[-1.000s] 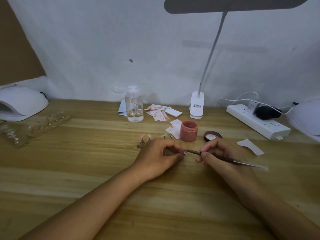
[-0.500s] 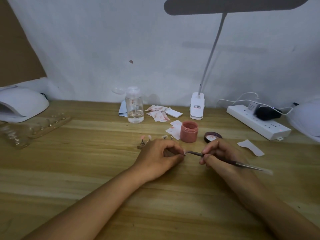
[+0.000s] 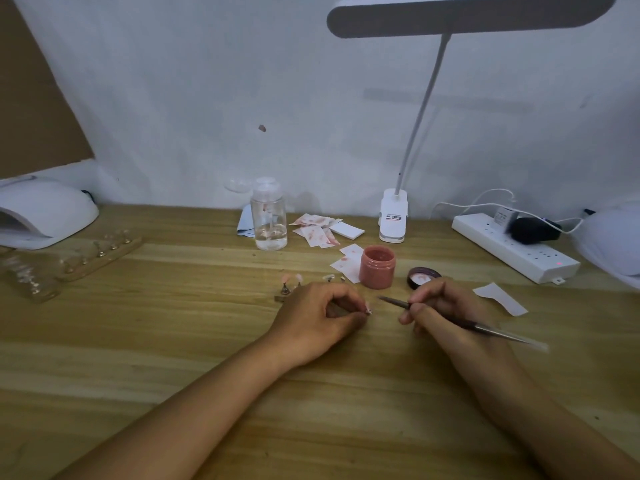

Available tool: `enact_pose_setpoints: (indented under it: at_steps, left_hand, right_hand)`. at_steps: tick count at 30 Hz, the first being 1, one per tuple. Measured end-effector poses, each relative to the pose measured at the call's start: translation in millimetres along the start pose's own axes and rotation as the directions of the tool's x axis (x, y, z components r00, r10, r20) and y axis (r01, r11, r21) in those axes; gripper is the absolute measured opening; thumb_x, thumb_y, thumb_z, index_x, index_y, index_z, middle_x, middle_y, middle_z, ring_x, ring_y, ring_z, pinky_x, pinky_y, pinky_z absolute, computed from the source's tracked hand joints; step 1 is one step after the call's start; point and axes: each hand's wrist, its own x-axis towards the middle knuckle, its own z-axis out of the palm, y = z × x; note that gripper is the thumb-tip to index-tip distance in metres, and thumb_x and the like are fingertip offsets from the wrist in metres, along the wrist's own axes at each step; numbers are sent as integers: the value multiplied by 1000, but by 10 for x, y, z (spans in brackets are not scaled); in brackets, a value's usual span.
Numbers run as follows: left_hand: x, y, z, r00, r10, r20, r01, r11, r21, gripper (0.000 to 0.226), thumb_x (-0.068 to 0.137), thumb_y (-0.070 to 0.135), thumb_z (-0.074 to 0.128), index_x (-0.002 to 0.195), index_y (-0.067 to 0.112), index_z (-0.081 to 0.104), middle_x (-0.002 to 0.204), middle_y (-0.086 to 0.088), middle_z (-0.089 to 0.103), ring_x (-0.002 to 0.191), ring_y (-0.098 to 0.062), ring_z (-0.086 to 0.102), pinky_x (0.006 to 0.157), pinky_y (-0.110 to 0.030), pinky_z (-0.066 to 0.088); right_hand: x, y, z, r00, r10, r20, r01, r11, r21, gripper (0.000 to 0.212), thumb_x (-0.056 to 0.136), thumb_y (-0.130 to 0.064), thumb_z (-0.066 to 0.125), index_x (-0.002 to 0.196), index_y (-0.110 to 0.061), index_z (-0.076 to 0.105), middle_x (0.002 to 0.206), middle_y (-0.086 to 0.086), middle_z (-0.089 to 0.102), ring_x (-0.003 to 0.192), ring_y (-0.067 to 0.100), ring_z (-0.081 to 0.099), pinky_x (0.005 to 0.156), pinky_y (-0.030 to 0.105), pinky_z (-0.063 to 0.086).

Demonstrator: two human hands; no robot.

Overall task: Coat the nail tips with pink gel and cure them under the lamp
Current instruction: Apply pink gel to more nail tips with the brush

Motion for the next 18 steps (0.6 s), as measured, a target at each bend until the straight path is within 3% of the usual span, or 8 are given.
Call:
enact_pose_setpoints:
  at_steps: [4,8,12,16,18]
  left_hand:
    - [3,8,-14,1000,-16,6,16,1000,-23,8,84,15,76,87,22,75,82,16,70,59,14,53,61,-10,35]
    - [-6,20,-16,1000,-25,12,25,1000,-9,11,84,17,75,84,28,72,82,16,69,55,12,50,58,-14,34]
    - [-16,29,-22,1000,-25,16,26,999,-33,18,84,18,75,78,32,68,87,14,72,51,5,46,58,-18,33]
    - [-20,29,-19,1000,-26,9,26,999,-22,19,83,18,76,76,33,67,74,25,66,50,3,44,56,-19,34]
    - [-19,27,-17,1000,-20,11,21,1000,-24,20,83,19,77,76,34,66,81,20,69,51,3,45,57,-21,36]
  right_hand:
    - [-10,-18,1,999,12,-33,-9,996,92,3,89,4,58,92,3,58,77,15,72,68,12,62,69,22,52]
    - [-24,20,43,999,39,-2,-39,998,52,3,88,7,58,87,5,55,72,13,72,61,6,61,61,13,48]
    - [-25,46,31,999,48,-9,-47,997,59,5,88,7,58,85,6,54,71,11,73,62,7,60,61,15,48]
    - [-31,48,42,997,51,50,-52,999,7,5,88,4,59,85,2,55,75,10,74,66,12,63,64,19,50]
    - [-25,56,36,998,56,38,-56,998,5,6,88,4,59,84,1,55,75,10,74,65,11,62,64,18,50]
